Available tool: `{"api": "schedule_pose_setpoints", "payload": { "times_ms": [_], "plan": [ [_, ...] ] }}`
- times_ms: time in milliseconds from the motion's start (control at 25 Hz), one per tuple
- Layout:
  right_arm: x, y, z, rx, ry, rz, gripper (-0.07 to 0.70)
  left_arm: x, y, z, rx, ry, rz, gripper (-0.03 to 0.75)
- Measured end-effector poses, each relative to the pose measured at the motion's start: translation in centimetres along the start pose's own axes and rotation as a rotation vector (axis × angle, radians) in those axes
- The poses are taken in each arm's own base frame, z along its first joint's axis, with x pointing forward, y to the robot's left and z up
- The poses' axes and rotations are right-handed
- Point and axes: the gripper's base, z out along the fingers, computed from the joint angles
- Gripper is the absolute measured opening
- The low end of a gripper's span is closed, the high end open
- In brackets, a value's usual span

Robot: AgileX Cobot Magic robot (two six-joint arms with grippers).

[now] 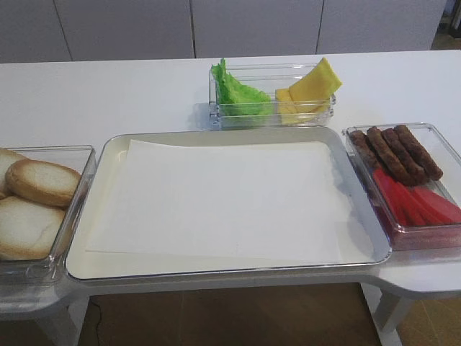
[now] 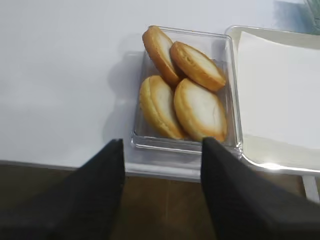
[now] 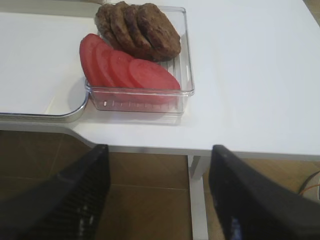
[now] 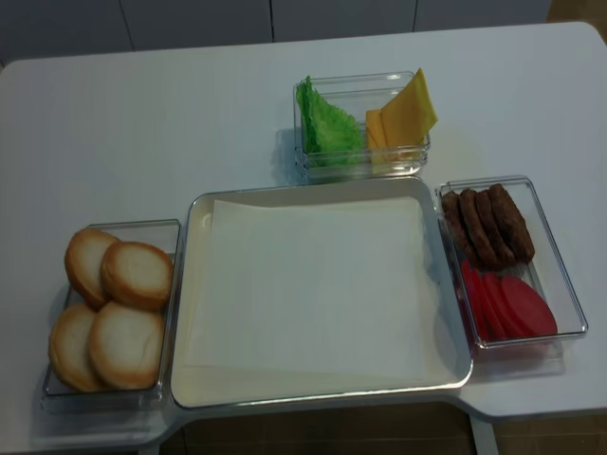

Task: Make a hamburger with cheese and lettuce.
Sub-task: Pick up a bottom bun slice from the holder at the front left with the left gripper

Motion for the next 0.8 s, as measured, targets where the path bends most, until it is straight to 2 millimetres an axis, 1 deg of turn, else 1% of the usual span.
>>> {"api": "schedule_pose_setpoints", "payload": {
  "times_ms": [160, 280, 400, 520, 600, 680, 800],
  "plan": [
    [0.0, 0.0, 0.0, 0.000, 0.000, 0.000, 0.487, -4.2, -0.9, 2.1, -0.023, 0.094, -0.059, 0.369],
    [0.0, 0.0, 0.0, 0.000, 0.000, 0.000, 0.487, -7.1, -1.6, 4.6, -0.042, 0.163, -0.090, 0.369],
    [0.0, 0.0, 0.0, 0.000, 0.000, 0.000, 0.487, -9.6, -2.2, 8.2, -0.067, 0.260, -0.112, 0.369],
    [0.0, 0.0, 0.0, 0.000, 0.000, 0.000, 0.487, -11.2, -2.6, 11.9, -0.087, 0.352, -0.120, 0.369],
    [0.0, 0.0, 0.0, 0.000, 0.000, 0.000, 0.487, -12.1, -2.8, 14.0, -0.094, 0.378, -0.122, 0.372],
    [0.0, 0.0, 0.0, 0.000, 0.000, 0.000, 0.487, -12.7, -3.0, 15.6, -0.098, 0.395, -0.120, 0.372],
    [0.0, 0.0, 0.0, 0.000, 0.000, 0.000, 0.488, -13.0, -2.9, 18.1, -0.111, 0.433, -0.131, 0.373]
  ]
}}
